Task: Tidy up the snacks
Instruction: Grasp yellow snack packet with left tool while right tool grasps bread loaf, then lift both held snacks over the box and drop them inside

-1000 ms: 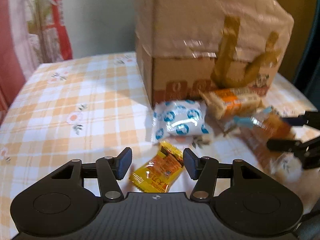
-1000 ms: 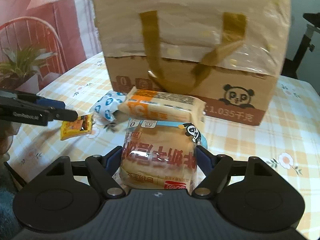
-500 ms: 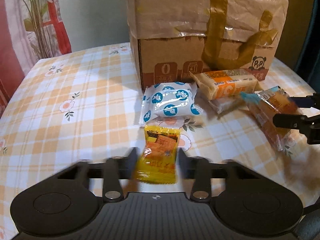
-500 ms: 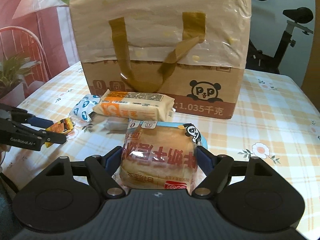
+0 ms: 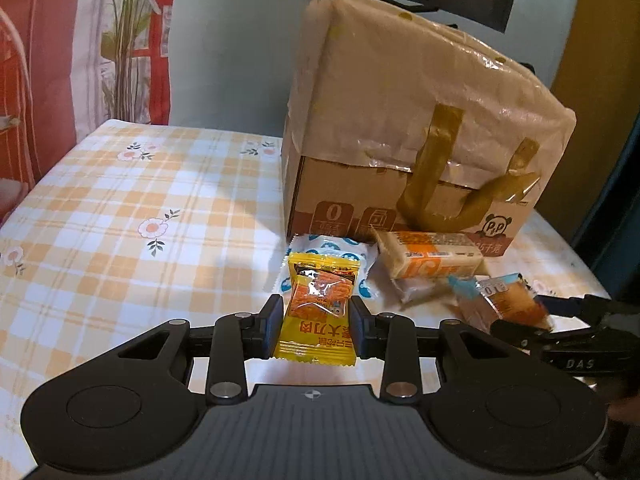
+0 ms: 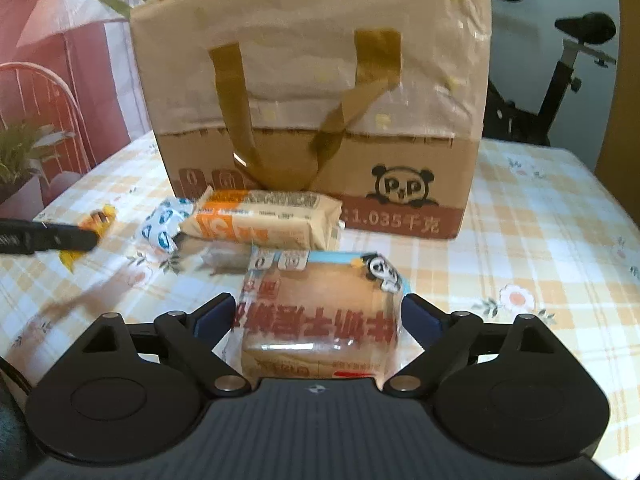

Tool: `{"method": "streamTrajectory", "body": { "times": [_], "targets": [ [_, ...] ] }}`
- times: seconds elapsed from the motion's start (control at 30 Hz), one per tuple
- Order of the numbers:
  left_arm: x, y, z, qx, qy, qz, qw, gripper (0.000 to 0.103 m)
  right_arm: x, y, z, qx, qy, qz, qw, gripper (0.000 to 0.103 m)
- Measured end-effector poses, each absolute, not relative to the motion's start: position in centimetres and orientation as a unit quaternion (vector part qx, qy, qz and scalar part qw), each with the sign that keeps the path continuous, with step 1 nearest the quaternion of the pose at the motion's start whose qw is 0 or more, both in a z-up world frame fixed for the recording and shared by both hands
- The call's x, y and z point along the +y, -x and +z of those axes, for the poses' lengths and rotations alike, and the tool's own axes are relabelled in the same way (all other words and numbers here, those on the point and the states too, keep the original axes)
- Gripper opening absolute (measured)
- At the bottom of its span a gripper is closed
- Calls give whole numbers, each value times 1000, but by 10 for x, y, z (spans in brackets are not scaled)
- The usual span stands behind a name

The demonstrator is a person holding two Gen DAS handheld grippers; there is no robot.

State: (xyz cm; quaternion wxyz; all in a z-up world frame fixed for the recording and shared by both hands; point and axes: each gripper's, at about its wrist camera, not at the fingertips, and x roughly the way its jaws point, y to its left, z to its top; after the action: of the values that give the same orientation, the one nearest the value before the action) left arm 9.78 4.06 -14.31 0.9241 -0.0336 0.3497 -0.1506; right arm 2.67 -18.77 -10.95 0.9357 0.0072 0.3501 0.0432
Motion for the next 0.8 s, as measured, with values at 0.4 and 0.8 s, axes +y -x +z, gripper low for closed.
{"method": "streamTrajectory", "body": {
  "times": [0.4, 0.8],
  "targets": [
    [40, -94, -149, 351, 38, -160, 922, 37, -199, -28, -125, 360, -42, 30, 931, 98],
    [39, -92, -147, 348, 38, -167, 922, 37, -202, -20, -114, 334, -56, 51, 939, 80]
  ]
}}
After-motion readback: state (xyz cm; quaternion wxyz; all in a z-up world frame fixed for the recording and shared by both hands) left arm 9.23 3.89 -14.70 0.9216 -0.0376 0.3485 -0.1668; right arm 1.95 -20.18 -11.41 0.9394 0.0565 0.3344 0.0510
